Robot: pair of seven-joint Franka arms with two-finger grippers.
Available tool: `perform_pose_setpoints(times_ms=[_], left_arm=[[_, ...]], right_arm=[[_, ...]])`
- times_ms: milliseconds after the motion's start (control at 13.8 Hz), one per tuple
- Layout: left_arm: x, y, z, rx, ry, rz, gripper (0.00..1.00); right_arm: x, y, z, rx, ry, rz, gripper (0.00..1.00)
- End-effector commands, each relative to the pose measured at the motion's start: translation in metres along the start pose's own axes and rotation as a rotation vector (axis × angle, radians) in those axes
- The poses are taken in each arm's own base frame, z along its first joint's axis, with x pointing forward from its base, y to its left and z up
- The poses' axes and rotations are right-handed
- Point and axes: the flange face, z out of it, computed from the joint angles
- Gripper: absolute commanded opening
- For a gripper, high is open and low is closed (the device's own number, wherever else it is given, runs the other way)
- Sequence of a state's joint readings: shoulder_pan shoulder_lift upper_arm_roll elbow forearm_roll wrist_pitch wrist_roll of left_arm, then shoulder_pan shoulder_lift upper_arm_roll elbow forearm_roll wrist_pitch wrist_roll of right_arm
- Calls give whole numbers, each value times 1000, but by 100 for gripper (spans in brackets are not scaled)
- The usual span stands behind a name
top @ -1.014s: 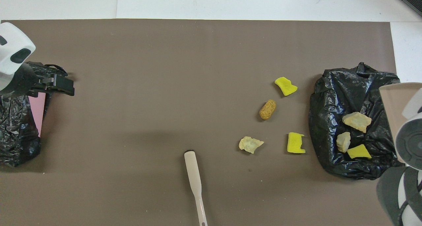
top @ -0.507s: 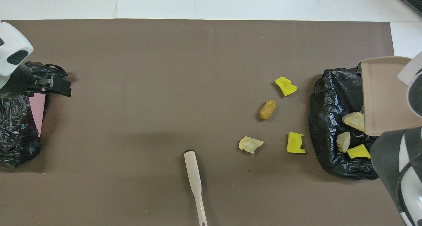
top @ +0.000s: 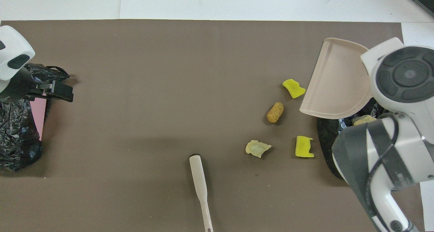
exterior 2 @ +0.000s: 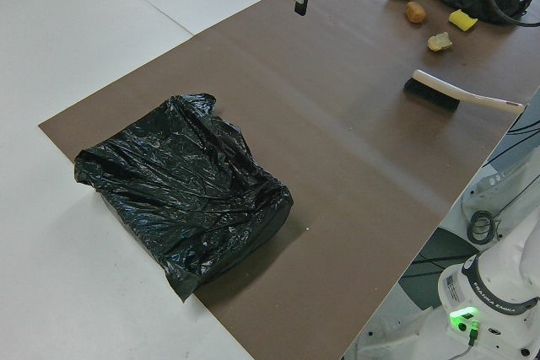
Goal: Sweep and dump trash in bin
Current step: 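Carry the empty dustpan back to the table center with the right gripper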
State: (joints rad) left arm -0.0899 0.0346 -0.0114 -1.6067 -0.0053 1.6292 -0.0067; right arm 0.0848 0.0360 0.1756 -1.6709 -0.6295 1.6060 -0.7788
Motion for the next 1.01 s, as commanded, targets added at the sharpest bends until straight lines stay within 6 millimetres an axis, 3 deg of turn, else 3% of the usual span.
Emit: perform_pose_setpoints(times_ms=[0, 217, 434, 579, 724, 941], left_arm=[[-9, 2, -3, 18, -3, 15, 100], [-9, 3, -3, 18, -3, 15, 100], [-9, 4, -2, 17, -6, 17, 100], [-10, 3, -3, 17, -5, 15, 100], [-10, 2, -2, 17, -6, 14, 100], [-9, 2, -2, 17, -6, 14, 100]], right_arm=[[69, 8, -27, 93, 45, 176, 0], [147, -20, -54, 189, 127, 424, 0], [212, -47, -74, 273, 175, 626, 0], [257, -70, -74, 350, 190, 755, 0], [285, -84, -77, 447, 234, 887, 0], [343, -135, -79, 496, 234, 1027, 0]])
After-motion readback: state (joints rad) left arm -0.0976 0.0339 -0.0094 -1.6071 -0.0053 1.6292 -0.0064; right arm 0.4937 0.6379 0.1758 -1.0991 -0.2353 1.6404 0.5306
